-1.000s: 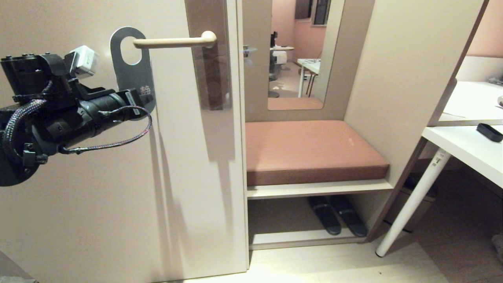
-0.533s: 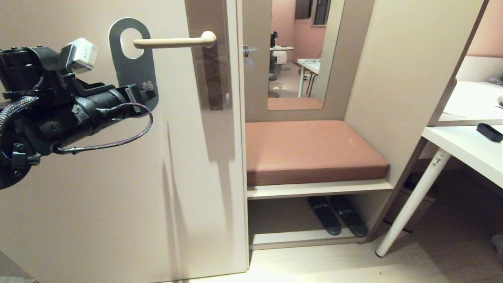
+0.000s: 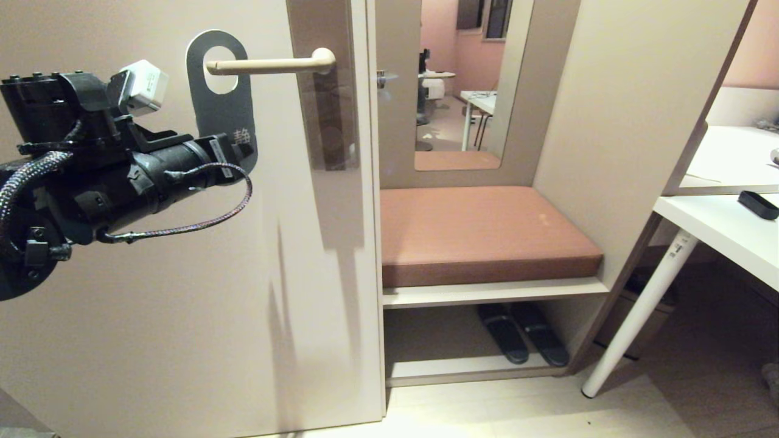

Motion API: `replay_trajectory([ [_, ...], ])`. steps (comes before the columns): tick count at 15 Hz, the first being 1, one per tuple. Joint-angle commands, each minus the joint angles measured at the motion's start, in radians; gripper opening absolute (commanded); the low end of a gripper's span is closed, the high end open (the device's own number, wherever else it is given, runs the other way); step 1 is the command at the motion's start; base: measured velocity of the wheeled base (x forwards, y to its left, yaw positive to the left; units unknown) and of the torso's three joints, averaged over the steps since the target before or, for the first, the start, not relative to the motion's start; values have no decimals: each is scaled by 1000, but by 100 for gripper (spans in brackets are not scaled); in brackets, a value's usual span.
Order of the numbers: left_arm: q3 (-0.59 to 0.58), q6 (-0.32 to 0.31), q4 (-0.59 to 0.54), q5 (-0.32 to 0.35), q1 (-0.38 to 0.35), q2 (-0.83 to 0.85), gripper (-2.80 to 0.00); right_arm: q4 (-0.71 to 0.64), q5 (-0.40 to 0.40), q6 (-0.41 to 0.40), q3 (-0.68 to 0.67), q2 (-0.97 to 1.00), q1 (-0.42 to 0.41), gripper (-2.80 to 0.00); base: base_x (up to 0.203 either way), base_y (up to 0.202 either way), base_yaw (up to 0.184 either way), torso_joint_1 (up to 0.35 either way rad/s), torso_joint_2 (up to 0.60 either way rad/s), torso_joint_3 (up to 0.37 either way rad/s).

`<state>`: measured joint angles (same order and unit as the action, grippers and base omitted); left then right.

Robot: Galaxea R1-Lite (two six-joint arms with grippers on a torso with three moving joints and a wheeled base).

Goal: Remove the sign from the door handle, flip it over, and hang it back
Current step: Hang the sign back with the other side facing out

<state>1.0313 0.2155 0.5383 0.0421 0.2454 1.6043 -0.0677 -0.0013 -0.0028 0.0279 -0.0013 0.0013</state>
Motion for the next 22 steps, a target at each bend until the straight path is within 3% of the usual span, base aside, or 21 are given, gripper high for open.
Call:
replay_trajectory([
  [1,1,2,5,-15,32,4,-280,0,0,0,0,1,0,-280,0,0,0,0,0,0],
  [8,8,4,8,-67,101,25,-280,0,0,0,1,1,0,-280,0,0,0,0,0,0],
  [12,15,8,9,-134,129,52,-280,0,0,0,0,1,0,-280,0,0,0,0,0,0],
  [22,101,-1,8,-139,182,83,-280,-1,0,0,1,1,0,-280,0,0,0,0,0,0],
])
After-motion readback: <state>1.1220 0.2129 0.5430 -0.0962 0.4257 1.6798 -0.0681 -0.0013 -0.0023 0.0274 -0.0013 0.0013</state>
